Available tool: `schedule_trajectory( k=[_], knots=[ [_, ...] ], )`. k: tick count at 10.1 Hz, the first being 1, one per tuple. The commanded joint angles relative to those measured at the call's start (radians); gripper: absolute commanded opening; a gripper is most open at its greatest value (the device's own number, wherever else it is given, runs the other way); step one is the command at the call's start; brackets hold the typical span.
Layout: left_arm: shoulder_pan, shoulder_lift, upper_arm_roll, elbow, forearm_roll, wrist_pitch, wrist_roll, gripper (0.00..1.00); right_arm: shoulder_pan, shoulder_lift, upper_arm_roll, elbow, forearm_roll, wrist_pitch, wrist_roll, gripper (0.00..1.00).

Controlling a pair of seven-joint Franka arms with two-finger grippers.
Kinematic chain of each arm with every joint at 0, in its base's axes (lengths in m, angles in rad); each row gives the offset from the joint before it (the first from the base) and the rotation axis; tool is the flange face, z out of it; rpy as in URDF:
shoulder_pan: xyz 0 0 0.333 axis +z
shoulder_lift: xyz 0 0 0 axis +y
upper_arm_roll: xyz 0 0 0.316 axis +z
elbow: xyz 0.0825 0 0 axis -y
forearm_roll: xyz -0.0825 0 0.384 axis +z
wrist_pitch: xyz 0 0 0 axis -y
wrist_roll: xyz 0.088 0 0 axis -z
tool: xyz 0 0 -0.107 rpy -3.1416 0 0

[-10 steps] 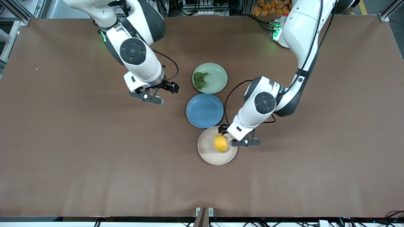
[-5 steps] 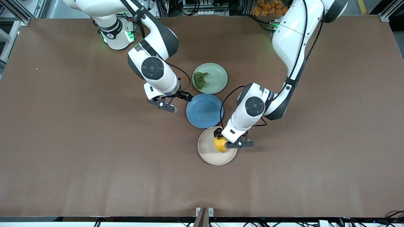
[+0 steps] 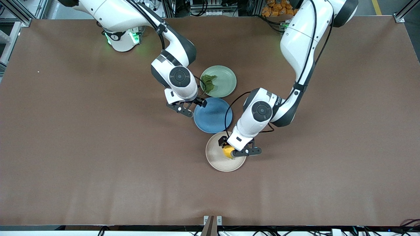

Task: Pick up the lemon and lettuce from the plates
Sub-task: 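Lower the left gripper onto the lemon while the right gripper descends to lettuce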

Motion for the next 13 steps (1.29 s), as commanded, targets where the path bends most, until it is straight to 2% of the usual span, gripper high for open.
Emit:
schedule_trajectory(
  k=[1,8,13],
  knots=[
    [-0.026,0.046,0.017,0.031,-0.017,0.052,-0.025,1.00,0.020,0.033,0.008,0.004,-0.027,0.009,0.075,1.00],
    [-0.024,0.105,0.017,0.044,-0.015,0.124,-0.020,1.00,0.189,0.040,0.004,-0.050,-0.037,0.007,0.294,1.00],
    [-0.024,0.125,0.017,0.045,-0.015,0.161,-0.023,1.00,0.217,0.065,0.003,-0.061,-0.057,0.019,0.365,1.00]
  ],
)
